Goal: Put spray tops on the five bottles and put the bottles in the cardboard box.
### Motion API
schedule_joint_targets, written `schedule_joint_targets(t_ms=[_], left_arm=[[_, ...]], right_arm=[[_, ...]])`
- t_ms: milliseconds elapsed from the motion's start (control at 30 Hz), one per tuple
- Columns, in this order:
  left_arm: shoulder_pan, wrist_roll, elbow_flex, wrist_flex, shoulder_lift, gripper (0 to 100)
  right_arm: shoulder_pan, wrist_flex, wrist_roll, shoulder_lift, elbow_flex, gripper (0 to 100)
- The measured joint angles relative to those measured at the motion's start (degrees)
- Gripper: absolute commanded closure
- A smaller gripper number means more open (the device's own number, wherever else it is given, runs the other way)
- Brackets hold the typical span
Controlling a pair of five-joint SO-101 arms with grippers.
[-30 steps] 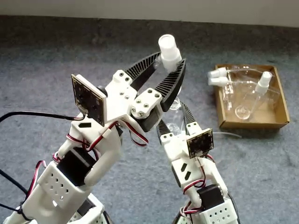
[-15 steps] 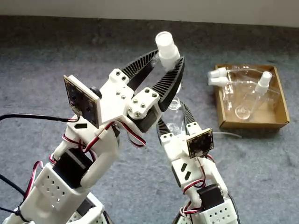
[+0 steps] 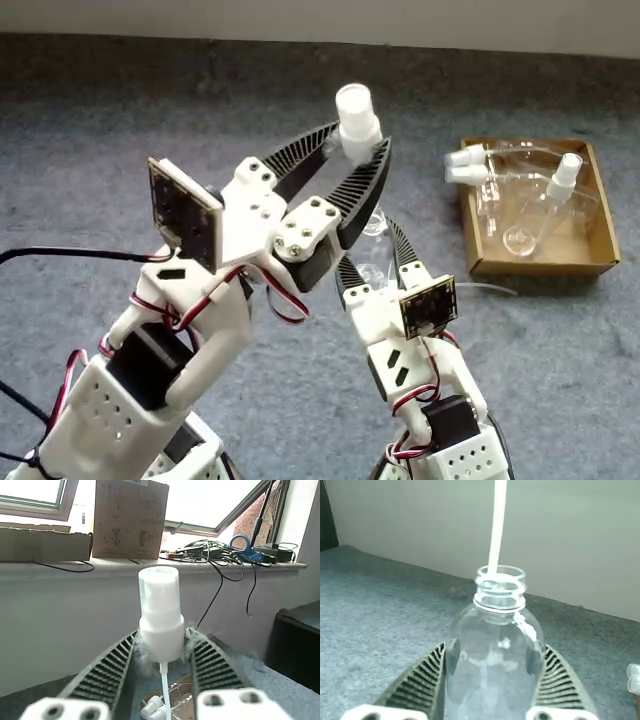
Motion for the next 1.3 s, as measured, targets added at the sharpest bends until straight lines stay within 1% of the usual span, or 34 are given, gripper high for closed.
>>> schedule_joint_targets(t_ms=[133,300,367,500,700,867,1233,1300], left_arm=[[0.0,0.0,1.6,0.4,-3.5,99],[0.0,0.0,7.4,0.3,-4.9,99],[0.0,0.0,8.8,-1.4,-4.9,99],[0.0,0.0,8.7,-5.0,-5.0,99],[0.0,0.0,4.0,-4.5,-5.0,99],[0.0,0.0,3.7,-4.1,-5.0,99],[0.0,0.0,11.5,-4.1,-5.0,99],[0.0,0.0,13.3,-5.9,-5.0,99]], right_arm=[[0.0,0.0,0.0,0.0,0.0,86.4],[0.1,0.2,-0.1,0.0,0.0,86.4],[0.1,1.3,-0.1,0.0,0.0,86.4],[0.1,2.0,-0.1,0.0,0.0,86.4],[0.1,2.0,-0.1,0.0,0.0,86.4],[0.1,2.0,-0.1,0.0,0.0,86.4],[0.0,2.0,-0.1,0.0,0.0,86.4],[0.0,2.0,-0.1,0.0,0.0,86.4]])
